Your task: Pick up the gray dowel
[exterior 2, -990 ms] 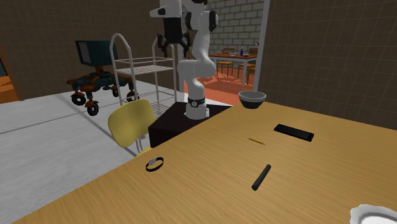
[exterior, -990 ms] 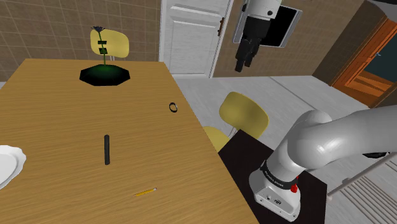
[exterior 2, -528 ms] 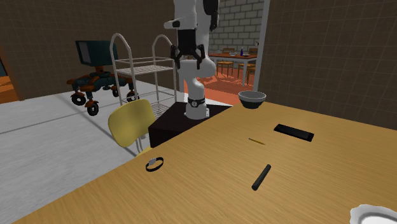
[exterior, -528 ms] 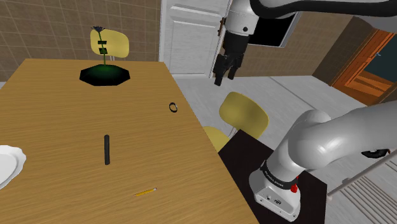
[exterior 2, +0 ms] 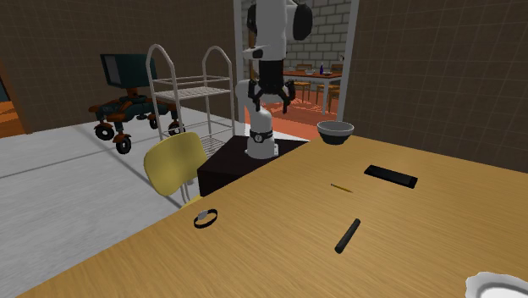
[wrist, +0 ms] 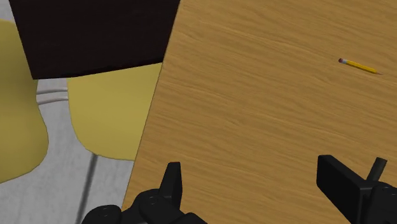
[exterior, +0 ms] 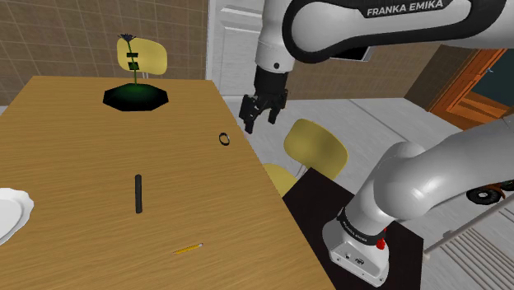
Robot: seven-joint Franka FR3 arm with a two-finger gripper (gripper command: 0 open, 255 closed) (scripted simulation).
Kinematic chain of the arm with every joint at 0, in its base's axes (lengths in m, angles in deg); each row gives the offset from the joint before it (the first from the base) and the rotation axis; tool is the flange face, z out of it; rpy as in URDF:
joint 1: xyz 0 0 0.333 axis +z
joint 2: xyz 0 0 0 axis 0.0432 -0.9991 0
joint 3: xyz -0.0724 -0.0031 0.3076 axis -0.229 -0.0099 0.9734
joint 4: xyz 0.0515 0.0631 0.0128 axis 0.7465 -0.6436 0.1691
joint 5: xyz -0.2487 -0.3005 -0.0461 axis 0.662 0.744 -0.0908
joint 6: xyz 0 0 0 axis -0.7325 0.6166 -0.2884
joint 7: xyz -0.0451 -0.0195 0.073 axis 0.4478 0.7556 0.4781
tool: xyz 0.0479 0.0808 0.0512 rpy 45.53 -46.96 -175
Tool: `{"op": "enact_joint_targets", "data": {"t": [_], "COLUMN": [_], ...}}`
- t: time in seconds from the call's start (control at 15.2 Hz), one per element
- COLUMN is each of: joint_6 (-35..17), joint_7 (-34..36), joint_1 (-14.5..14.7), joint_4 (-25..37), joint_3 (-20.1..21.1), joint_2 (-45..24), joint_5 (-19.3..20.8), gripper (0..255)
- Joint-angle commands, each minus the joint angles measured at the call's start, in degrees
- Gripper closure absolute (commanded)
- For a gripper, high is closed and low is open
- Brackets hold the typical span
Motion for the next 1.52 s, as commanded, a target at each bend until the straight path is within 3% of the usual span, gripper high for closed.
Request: {"op": "enact_joint_targets", "data": {"t": [0.0,0.46,0.86,1.12,1.45], "joint_6": [-3.1,-12.7,-18.5,-20.3,-20.3], "joint_7": [3.7,16.7,30.0,39.1,48.3], "joint_1": [0.1,-0.4,-0.3,1.9,6.9], "joint_4": [1.1,5.9,13.4,20.3,30.9], "joint_3": [2.5,10.2,14.7,15.0,12.7], "joint_2": [-3.8,-17.5,-31.8,-41.9,-54.2], "joint_5": [-0.4,1.7,9.4,16.2,23.4], "gripper": [0,0,0,0,0]}}
